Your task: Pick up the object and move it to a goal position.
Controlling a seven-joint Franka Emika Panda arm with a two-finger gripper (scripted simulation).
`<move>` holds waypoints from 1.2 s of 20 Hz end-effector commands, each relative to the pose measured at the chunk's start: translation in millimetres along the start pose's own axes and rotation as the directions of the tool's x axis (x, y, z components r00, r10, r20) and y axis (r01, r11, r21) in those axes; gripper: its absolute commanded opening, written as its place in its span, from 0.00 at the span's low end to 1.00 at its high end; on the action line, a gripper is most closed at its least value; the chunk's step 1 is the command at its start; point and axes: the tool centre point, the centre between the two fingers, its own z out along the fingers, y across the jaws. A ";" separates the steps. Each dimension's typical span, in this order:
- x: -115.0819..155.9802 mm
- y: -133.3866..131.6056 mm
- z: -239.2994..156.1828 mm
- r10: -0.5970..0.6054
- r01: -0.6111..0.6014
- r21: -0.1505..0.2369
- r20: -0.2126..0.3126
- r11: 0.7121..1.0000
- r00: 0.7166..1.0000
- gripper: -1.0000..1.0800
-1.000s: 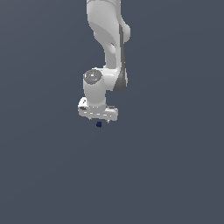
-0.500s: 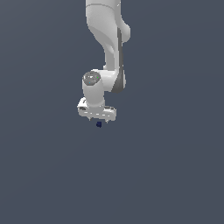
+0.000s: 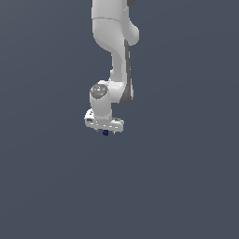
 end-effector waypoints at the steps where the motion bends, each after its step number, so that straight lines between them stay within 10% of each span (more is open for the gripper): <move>1: 0.0 0.1 9.2 0.000 0.000 0.000 -0.001 1.000 1.000 0.96; 6: 0.5 0.1 15.6 0.000 0.000 0.000 -0.001 1.000 1.000 0.96; 7: 0.5 0.1 15.6 0.000 0.000 0.000 -0.001 1.000 1.000 0.00; 24: -1.9 -17.5 7.6 0.000 0.000 0.000 -0.001 1.000 1.000 0.00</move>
